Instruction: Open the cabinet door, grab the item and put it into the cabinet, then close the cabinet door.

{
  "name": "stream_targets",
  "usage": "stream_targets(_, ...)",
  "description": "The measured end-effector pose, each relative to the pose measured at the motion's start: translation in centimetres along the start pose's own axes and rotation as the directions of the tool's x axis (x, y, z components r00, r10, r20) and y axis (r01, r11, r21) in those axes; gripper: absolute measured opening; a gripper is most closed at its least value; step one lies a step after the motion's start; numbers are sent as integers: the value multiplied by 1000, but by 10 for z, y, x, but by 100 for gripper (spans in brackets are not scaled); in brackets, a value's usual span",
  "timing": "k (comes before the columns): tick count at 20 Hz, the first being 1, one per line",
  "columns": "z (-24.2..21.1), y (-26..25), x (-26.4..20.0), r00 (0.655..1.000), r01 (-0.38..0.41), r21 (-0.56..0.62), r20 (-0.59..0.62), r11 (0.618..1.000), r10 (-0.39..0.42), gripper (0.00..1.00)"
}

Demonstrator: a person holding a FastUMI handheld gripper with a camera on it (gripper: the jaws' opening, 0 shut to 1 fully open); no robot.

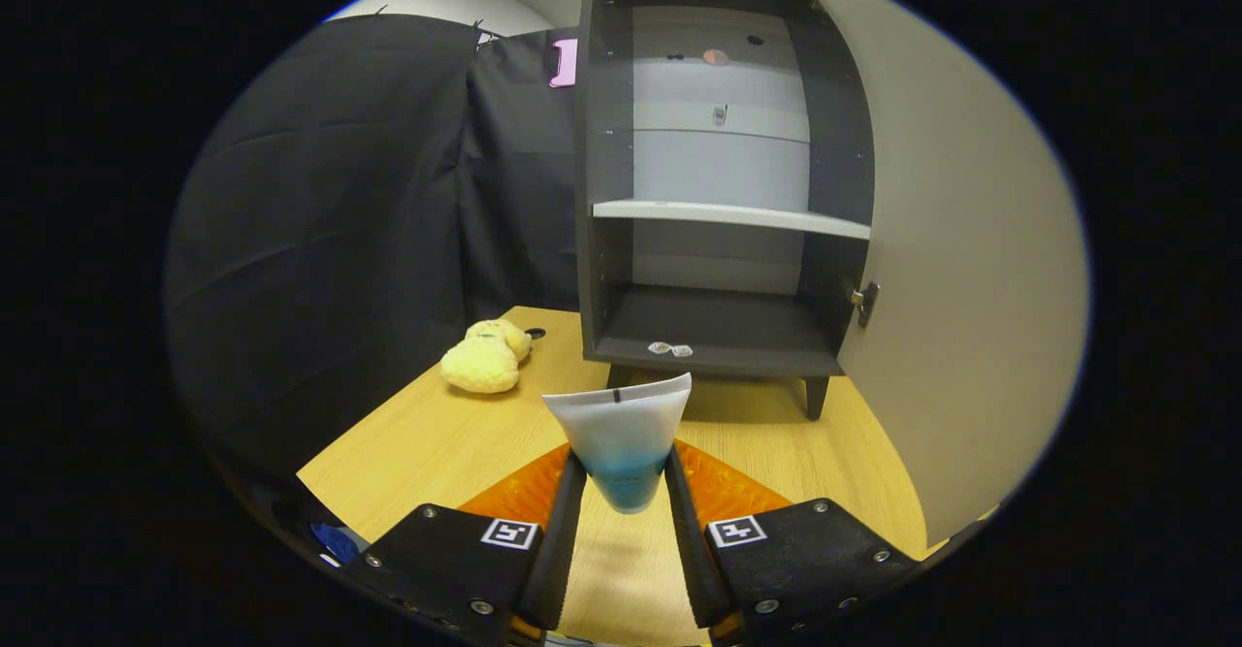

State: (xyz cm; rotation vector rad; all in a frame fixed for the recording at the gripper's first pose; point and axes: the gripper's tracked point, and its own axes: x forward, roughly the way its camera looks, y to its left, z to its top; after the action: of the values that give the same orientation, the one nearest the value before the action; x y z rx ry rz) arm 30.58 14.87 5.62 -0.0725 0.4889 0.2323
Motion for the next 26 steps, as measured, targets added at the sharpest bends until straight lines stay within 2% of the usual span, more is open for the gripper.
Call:
stream_targets(7, 89, -22, 3, 996, -1, 6, 88, 1000, 1, 49)
stream_targets(15, 179, -50, 38, 987, 3, 40, 160, 999, -9, 49)
stream_targets(22, 238, -75, 82, 982, 18, 92, 184, 996, -34, 49)
stream_targets(26, 256, -89, 112, 983, 35, 125, 174, 992, -57, 49)
